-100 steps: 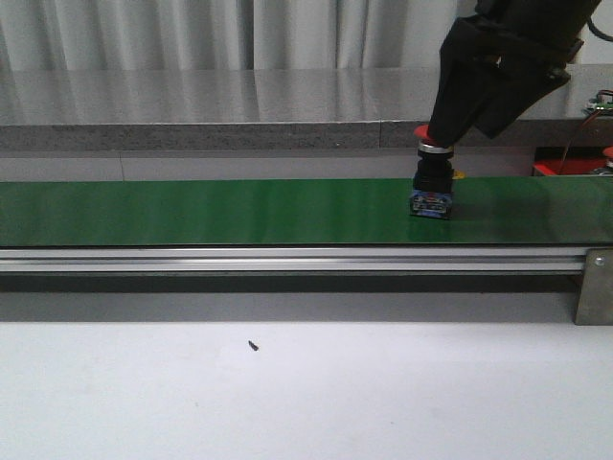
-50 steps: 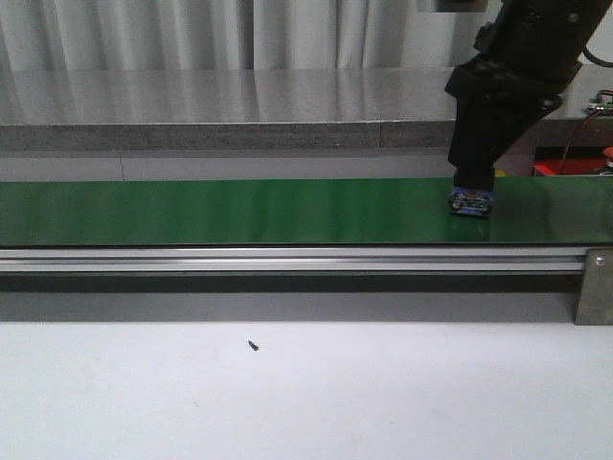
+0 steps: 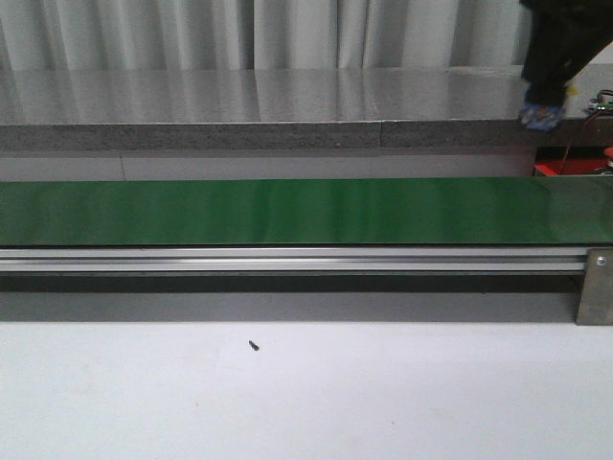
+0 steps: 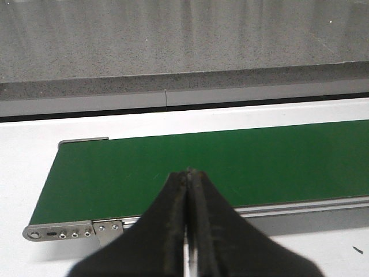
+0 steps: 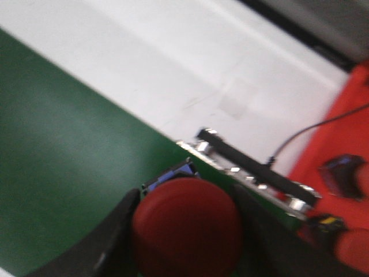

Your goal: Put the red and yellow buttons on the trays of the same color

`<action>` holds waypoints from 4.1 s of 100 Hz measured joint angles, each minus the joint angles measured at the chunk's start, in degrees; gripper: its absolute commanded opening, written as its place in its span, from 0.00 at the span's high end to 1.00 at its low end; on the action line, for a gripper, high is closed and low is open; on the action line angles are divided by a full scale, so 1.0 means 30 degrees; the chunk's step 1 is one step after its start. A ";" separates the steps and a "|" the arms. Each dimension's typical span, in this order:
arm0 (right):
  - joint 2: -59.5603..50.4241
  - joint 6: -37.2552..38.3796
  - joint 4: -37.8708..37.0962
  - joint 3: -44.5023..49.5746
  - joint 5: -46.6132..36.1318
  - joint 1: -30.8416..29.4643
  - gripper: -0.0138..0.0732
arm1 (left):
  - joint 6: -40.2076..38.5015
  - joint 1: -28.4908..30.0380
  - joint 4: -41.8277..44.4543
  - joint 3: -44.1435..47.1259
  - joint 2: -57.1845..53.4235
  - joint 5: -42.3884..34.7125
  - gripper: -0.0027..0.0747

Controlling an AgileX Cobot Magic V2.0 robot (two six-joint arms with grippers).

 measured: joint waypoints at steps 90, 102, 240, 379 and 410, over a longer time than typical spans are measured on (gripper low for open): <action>0.7491 0.0000 -0.0119 -0.5295 -0.2319 -0.6638 0.74 | 0.0000 0.0000 0.0000 0.0000 0.0000 0.0000 0.99; 0.8059 0.0000 -0.0119 -0.5324 -0.2493 -0.6638 0.73 | 0.0000 0.0000 0.0000 0.0000 0.0000 0.0000 0.99; -0.4044 0.3403 -0.0117 0.0912 0.0754 -0.2223 0.18 | 0.0000 0.0000 0.0000 0.0000 0.0000 0.0000 0.99; -2.7087 0.3522 -0.0049 1.8685 -0.4667 -0.2046 0.95 | 0.0000 0.0000 0.0000 0.0000 0.0000 0.0000 0.99; -2.7087 0.3522 -0.0049 1.8685 -0.4667 -0.2014 0.95 | 0.0000 0.0000 0.0000 0.0000 0.0000 0.0000 0.99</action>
